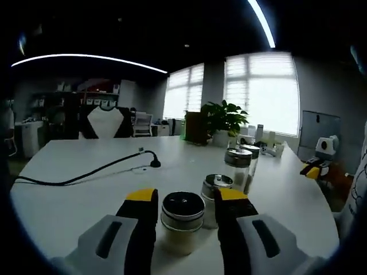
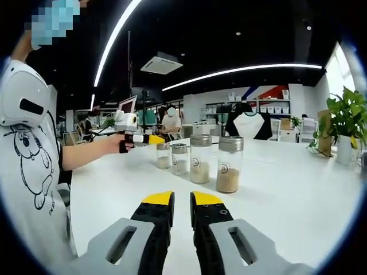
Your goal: Rotate the seasoning bottle until the label or dispensing opening points toward the visible target arrow and the bottle remains upright within the marked orientation range
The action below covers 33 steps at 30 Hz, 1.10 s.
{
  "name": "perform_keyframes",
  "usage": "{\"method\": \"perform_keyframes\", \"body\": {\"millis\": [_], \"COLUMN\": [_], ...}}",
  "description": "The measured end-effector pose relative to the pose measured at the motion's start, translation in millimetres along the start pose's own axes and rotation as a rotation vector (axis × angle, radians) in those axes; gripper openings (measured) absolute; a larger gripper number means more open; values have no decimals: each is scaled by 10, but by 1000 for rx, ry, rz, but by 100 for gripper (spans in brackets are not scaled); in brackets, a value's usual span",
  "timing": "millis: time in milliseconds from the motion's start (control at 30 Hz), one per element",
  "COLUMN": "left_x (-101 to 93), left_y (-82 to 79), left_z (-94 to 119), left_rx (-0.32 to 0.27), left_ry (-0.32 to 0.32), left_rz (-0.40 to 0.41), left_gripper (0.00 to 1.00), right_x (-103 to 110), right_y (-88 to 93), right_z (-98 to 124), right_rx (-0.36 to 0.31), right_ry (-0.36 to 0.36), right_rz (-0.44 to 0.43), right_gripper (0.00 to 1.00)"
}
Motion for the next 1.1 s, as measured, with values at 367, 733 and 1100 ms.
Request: {"method": "perform_keyframes", "body": {"millis": [367, 733, 1100], "left_x": [-13, 13, 85], "left_y": [52, 48, 51], "left_z": [-18, -18, -37], "left_rx": [79, 75, 83], "left_ry": [-37, 5, 130], "left_rz": [-148, -130, -158], "left_gripper": [33, 33, 33], "right_x": [-40, -39, -24], "right_y": [20, 43, 39], "right_z": [42, 30, 65], "right_rx": [-12, -8, -9], "right_ry": [19, 17, 21], "right_rz": [-16, -21, -20], "right_gripper": [8, 7, 6]}}
Point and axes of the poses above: the point that each gripper's makers call its tool centre point, and the gripper's own axes: z roughly backward along the fingers, x roughly to its left, y roughly out of its underside, the point moved 8 cm from there along z, roughly backward along the fingers, and after that the axes turned 13 degrees about -z, right-handed, at the moved point
